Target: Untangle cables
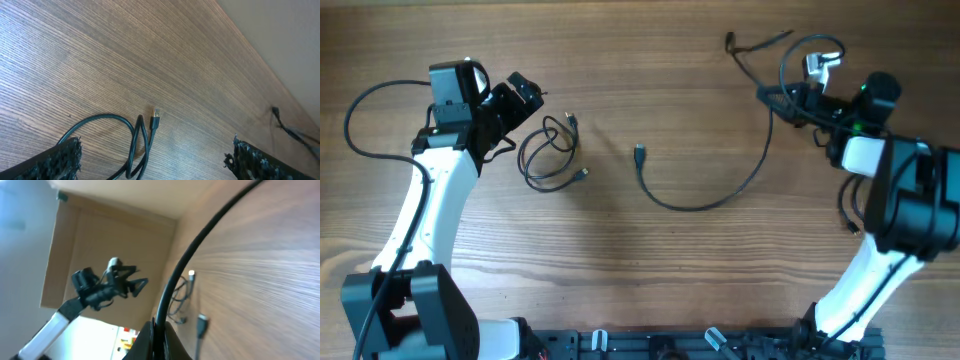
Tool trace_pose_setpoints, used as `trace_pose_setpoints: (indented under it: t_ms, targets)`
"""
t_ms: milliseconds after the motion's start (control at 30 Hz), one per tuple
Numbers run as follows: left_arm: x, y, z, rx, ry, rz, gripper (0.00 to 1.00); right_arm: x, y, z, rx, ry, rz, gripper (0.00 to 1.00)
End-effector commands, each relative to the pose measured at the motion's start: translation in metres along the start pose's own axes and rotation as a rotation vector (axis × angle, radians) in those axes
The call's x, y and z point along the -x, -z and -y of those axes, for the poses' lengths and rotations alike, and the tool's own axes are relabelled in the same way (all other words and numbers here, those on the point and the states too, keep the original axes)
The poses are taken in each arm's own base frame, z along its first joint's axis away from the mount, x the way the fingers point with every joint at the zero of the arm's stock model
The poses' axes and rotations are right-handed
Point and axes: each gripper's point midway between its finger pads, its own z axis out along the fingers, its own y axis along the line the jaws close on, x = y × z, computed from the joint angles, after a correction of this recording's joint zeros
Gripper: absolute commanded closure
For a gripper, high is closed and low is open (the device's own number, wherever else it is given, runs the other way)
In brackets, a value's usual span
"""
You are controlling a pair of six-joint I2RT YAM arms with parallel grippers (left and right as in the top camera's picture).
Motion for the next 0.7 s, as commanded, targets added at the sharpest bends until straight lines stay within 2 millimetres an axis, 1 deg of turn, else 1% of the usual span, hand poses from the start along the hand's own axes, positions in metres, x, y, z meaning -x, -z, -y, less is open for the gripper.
trace_pose_setpoints:
  t_ms: [0, 100, 167, 200, 233, 267, 300, 333, 367, 400, 467, 500, 633, 667]
  targets:
    - [0.001, -0.001, 0.001, -0.001, -0.015, -0.001, 0.00, -0.010, 0.002, -0.064, 0.029, 0.063, -0.039, 0.95]
    - [0.001, -0.001, 0.001, -0.001, -0.015, -0.001, 0.00, -0.016, 0.004, -0.090, 0.023, 0.075, -0.013, 0.95]
    - [0.001, -0.001, 0.001, -0.001, -0.015, 0.000, 0.00, -0.015, 0.005, -0.095, 0.006, 0.077, 0.030, 0.95]
    - [0.001, -0.001, 0.001, -0.001, -0.015, -0.001, 0.00, -0.012, 0.006, -0.094, -0.018, 0.094, 0.071, 0.95]
    - [0.001, -0.001, 0.001, -0.001, -0.015, -0.001, 0.00, -0.008, 0.007, -0.085, -0.058, 0.118, 0.115, 0.95]
    - [0.001, -0.001, 0.001, -0.001, -0.015, -0.001, 0.00, -0.005, 0.009, -0.070, -0.124, 0.144, 0.159, 0.95]
    - [0.001, -0.001, 0.001, -0.001, -0.014, 0.000, 0.00, -0.005, 0.015, -0.039, -0.251, 0.089, 0.210, 0.95]
    - [0.001, -0.001, 0.001, -0.001, -0.015, 0.000, 0.00, -0.012, 0.025, -0.007, -0.400, 0.025, 0.243, 0.95]
    - [0.001, -0.001, 0.001, -0.001, -0.015, 0.000, 0.00, -0.021, 0.038, 0.021, -0.547, -0.023, 0.256, 0.95]
    - [0.001, -0.001, 0.001, -0.001, -0.015, 0.000, 0.00, -0.025, 0.042, 0.026, -0.585, -0.046, 0.250, 0.95]
    - [0.001, -0.001, 0.001, -0.001, -0.015, 0.000, 0.00, -0.019, 0.046, 0.002, -0.588, -0.071, 0.255, 0.95]
    - [0.001, -0.001, 0.001, -0.002, -0.015, 0.000, 0.00, -0.016, 0.056, -0.005, -0.677, -0.090, 0.279, 0.95]
    - [0.001, -0.001, 0.001, -0.001, -0.015, 0.000, 0.00, -0.021, 0.110, -0.010, -1.072, -0.154, 0.328, 0.95]
    - [0.001, -0.001, 0.001, -0.001, -0.015, 0.000, 0.00, -0.026, 0.129, -0.012, -1.193, -0.182, 0.333, 0.96]
